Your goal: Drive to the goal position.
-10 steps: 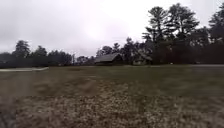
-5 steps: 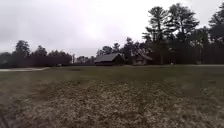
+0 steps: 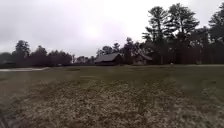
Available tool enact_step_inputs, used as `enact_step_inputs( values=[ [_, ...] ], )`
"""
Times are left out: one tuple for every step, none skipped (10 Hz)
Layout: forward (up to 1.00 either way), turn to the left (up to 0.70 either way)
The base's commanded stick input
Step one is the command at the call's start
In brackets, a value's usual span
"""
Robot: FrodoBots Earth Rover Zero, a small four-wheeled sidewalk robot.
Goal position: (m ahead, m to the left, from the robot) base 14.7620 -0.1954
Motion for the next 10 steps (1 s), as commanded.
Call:
enact_step_inputs(
  values=[
    [0.70,0.00],
    [0.70,0.00],
    [0.70,0.00],
    [0.70,0.00],
    [0.70,0.00],
    [0.70,0.00],
    [0.70,0.00],
    [0.70,0.00],
    [0.70,0.00],
    [0.70,0.00]
  ],
)
